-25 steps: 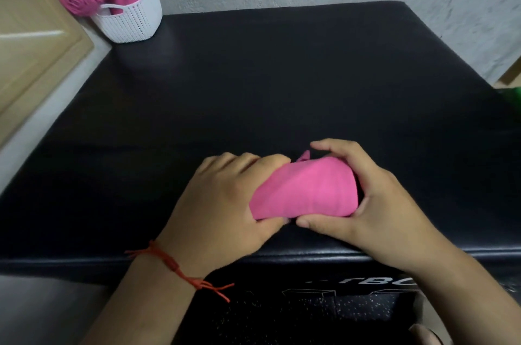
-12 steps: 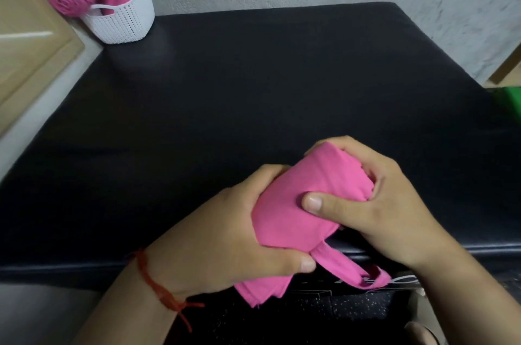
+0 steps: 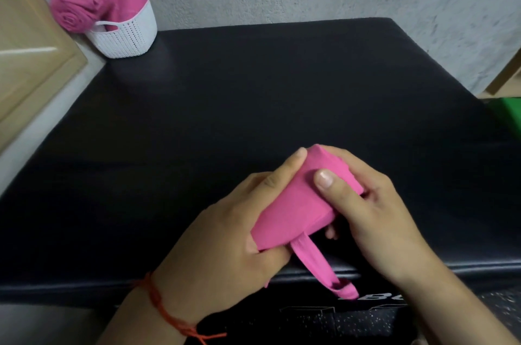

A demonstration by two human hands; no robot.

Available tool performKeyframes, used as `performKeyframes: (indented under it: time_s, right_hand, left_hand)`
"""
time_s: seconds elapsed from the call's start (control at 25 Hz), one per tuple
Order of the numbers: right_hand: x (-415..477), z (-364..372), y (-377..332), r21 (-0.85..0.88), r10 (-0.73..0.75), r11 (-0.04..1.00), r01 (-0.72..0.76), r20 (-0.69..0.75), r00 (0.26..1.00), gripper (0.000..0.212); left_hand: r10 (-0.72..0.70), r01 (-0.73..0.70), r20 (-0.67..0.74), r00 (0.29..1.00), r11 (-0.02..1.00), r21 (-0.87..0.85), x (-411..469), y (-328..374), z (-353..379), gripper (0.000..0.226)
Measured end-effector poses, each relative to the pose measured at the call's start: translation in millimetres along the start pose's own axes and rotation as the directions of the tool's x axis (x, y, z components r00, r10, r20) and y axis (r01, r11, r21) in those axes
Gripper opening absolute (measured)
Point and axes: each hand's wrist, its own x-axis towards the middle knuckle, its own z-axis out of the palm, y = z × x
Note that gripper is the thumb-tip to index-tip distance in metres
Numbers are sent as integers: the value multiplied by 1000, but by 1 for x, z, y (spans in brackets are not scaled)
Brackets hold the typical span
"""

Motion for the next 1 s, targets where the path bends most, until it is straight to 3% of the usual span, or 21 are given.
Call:
performKeyframes:
  time_s: [0.16,0.32,0.4,0.52,0.68,0.84,1.0]
  right_hand:
    - [2,9,1,122,83,990,-65,-152,985,27]
    - [6,11,4,186,196,967,-174,-102,975,32]
    - [5,15,11,181,189,970,-163,-137,972,52]
    - [-2,26,18,42,11,999,0,-264,964,61]
    - [-5,26,25,-356,-324,900,251,-161,932,33]
    - [-4,22,35,-557,-404,780,286,-99,909,32]
    - [-4,20,35,-629,-444,724,283,-110,890,12]
  left_hand:
    - [83,-65,-43,996,948,312,-1,-3,7,108]
    - [52,-18,-83,995,928,372,-1,-16,8,105]
    - [-7,68,-156,988,917,394,-1,-18,8,105]
    - [-110,202,-252,961,905,374,2,-20,5,106]
    - [-131,226,-281,951,912,342,2,-21,6,107]
    - [-145,238,-317,937,931,277,3,-18,6,105]
    - [-136,220,-304,943,939,263,3,-17,8,103]
